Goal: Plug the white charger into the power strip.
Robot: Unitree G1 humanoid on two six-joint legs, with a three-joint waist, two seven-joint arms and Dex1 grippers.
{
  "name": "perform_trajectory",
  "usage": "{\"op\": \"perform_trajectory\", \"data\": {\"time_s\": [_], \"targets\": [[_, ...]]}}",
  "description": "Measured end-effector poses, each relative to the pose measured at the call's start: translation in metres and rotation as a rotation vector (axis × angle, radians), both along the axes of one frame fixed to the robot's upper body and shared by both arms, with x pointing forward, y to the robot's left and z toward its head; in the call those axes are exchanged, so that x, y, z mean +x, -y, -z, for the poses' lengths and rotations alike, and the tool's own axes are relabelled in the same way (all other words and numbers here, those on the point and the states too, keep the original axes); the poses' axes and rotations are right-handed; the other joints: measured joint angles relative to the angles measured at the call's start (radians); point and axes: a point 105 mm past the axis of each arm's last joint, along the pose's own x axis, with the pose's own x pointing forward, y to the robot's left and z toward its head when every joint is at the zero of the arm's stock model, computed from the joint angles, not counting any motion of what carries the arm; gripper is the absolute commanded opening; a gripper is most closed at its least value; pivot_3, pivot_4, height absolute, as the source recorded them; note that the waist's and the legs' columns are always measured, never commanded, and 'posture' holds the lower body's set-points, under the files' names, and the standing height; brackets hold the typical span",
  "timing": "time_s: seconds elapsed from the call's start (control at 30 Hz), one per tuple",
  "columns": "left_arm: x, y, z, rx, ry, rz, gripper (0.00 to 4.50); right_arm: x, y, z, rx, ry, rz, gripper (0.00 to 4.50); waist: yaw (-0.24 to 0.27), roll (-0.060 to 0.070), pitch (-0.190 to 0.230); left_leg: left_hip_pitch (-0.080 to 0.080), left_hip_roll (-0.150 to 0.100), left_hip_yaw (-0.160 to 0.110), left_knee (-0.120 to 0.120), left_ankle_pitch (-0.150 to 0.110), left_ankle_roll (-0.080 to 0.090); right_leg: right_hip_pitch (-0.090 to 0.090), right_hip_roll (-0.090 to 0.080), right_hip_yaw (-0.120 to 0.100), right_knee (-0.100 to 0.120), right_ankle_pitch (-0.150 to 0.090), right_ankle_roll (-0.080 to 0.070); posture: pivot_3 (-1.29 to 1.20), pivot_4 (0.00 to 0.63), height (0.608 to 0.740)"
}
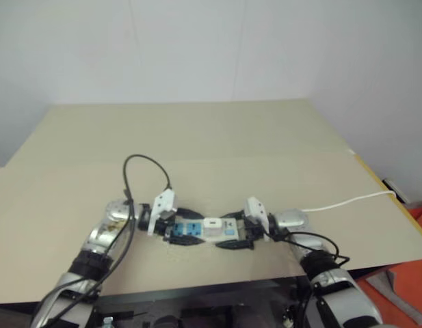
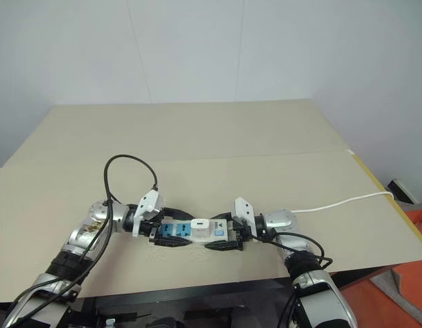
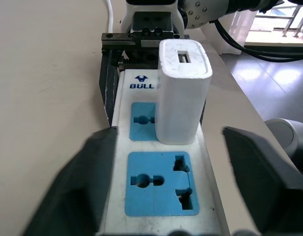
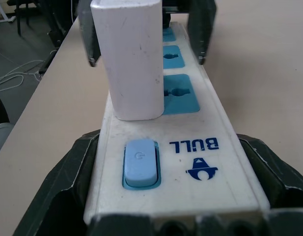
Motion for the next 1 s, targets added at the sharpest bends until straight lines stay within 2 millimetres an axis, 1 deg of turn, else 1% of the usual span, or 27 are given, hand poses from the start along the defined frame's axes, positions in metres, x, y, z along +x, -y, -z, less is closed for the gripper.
{"op": "perform_trajectory", "data": {"time_s": [0.23, 0.3, 0.33, 0.37, 0.4, 0.43, 0.47, 0.53, 0.57, 0.77, 0.87, 0.93, 1.0], "targets": [[0.005, -0.001, -0.004, -0.014, 0.004, -0.010, 4.48, 0.000, -0.001, 0.000, 0.004, 0.005, -0.001, 3.44, -0.001, 0.000, 0.000, -0.001, 0.000, 0.000, 0.000, 0.000, 0.000, -0.001, 0.000, 0.000, -0.001, 0.000, 0.000, 0.00, 0.150, 0.740], [0.008, -0.004, -0.010, -0.015, 0.013, -0.007, 4.48, 0.000, -0.002, -0.001, 0.008, 0.008, -0.001, 3.44, -0.003, -0.001, 0.000, -0.003, 0.001, 0.000, 0.000, 0.000, 0.000, -0.002, 0.001, 0.000, -0.002, 0.000, 0.000, 0.00, 0.150, 0.740], [0.012, -0.009, -0.020, -0.010, 0.032, 0.001, 4.48, 0.000, -0.002, -0.002, 0.011, 0.010, -0.001, 3.44, -0.004, -0.002, 0.001, -0.004, 0.001, 0.000, 0.000, 0.000, 0.000, -0.003, 0.002, -0.001, -0.003, 0.000, 0.000, 0.00, 0.150, 0.740], [0.015, -0.014, -0.034, -0.015, 0.060, 0.007, 4.50, 0.000, -0.002, -0.002, 0.012, 0.010, -0.001, 3.79, -0.005, -0.003, 0.002, -0.005, 0.001, 0.000, 0.000, 0.000, 0.000, -0.003, 0.002, -0.001, -0.003, 0.000, 0.000, 0.00, 0.150, 0.740], [0.021, -0.021, -0.054, -0.023, 0.108, 0.007, 4.50, 0.000, -0.002, -0.002, 0.012, 0.010, -0.001, 4.16, -0.006, -0.003, 0.002, -0.005, 0.001, 0.000, 0.000, 0.000, 0.000, -0.003, 0.002, -0.001, -0.004, 0.001, 0.000, 0.00, 0.150, 0.740], [0.024, -0.026, -0.070, -0.029, 0.145, 0.005, 4.50, 0.001, -0.002, -0.002, 0.013, 0.010, 0.000, 4.43, -0.007, -0.003, 0.002, -0.005, 0.001, 0.000, 0.000, 0.000, 0.000, -0.003, 0.002, -0.001, -0.004, 0.001, 0.000, 0.00, 0.150, 0.740], [0.025, -0.032, -0.087, -0.038, 0.187, 0.007, 4.50, 0.000, -0.003, -0.002, 0.015, 0.009, -0.001, 4.47, -0.008, -0.003, 0.002, -0.005, 0.001, 0.000, 0.000, 0.000, 0.000, -0.003, 0.002, -0.001, -0.005, 0.001, 0.000, 0.00, 0.150, 0.740], [0.025, -0.041, -0.107, -0.047, 0.239, 0.008, 4.50, 0.000, -0.002, -0.002, 0.016, 0.006, -0.003, 4.47, -0.009, -0.003, 0.002, -0.005, 0.001, 0.000, -0.001, 0.000, 0.000, -0.003, 0.001, -0.001, -0.006, 0.000, 0.000, 0.00, 0.150, 0.740], [0.024, -0.045, -0.109, -0.047, 0.247, 0.011, 4.50, 0.000, -0.002, -0.002, 0.016, 0.007, -0.003, 4.47, -0.009, -0.003, 0.002, -0.005, 0.001, 0.000, -0.001, 0.000, 0.000, -0.003, 0.001, -0.001, -0.005, 0.000, 0.000, 0.00, 0.150, 0.740], [0.026, -0.053, -0.101, -0.046, 0.228, 0.008, 4.50, 0.001, 0.005, -0.006, -0.012, 0.032, 0.004, 4.47, 0.003, -0.002, 0.003, -0.007, 0.001, 0.002, 0.000, 0.000, 0.000, -0.005, 0.001, -0.001, -0.005, 0.000, 0.000, 0.00, 0.150, 0.740], [0.026, -0.053, -0.100, -0.041, 0.245, 0.012, 4.50, 0.003, 0.019, -0.014, -0.035, 0.070, 0.029, 4.47, 0.015, -0.002, 0.003, -0.011, 0.001, 0.003, 0.000, 0.000, 0.000, -0.009, 0.001, -0.001, -0.005, 0.001, 0.000, 0.00, 0.150, 0.740], [0.027, -0.054, -0.098, -0.039, 0.243, 0.008, 4.50, 0.003, 0.033, -0.025, -0.041, 0.109, 0.062, 4.47, 0.022, -0.002, 0.003, -0.019, 0.000, 0.005, 0.001, 0.000, 0.000, -0.016, 0.000, -0.001, -0.004, 0.001, 0.000, 0.00, 0.150, 0.740], [0.028, -0.054, -0.097, -0.042, 0.245, 0.009, 4.50, 0.003, 0.047, -0.032, -0.060, 0.130, 0.098, 4.47, 0.027, -0.002, 0.003, -0.022, 0.000, 0.006, 0.002, 0.000, 0.000, -0.018, 0.000, -0.002, -0.005, 0.001, 0.000, 0.00, 0.150, 0.740]]}}
